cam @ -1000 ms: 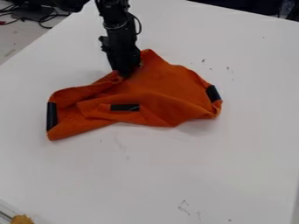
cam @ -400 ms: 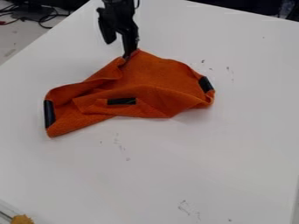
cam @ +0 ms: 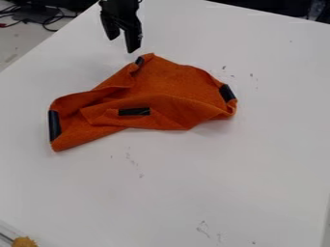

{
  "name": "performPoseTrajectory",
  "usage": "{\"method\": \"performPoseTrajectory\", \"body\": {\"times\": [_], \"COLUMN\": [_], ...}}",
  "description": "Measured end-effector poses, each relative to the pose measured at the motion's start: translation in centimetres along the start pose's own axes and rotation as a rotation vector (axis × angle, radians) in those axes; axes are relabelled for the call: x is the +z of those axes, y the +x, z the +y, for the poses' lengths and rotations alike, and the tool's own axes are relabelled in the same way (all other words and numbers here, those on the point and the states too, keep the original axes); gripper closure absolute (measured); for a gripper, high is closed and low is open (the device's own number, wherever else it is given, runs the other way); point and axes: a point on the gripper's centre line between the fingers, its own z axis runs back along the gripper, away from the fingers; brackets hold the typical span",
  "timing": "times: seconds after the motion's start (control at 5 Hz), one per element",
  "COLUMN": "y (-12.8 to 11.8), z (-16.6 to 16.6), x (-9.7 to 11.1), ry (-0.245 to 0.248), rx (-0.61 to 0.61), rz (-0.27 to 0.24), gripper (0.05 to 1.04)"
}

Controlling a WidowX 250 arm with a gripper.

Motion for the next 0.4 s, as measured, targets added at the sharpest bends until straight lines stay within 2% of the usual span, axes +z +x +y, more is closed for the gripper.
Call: {"method": "performPoseTrajectory", "body": {"times": [0.2, 0.4], "y": [-0.1, -0.2], "z": [0.1, -1.2], "x": [0.0, -0.8], "ry": [0.006, -0.001], "rx": [0.010, -0.006], "rz": [0.008, 0.029], "gripper": [0.082, 0.082]}}
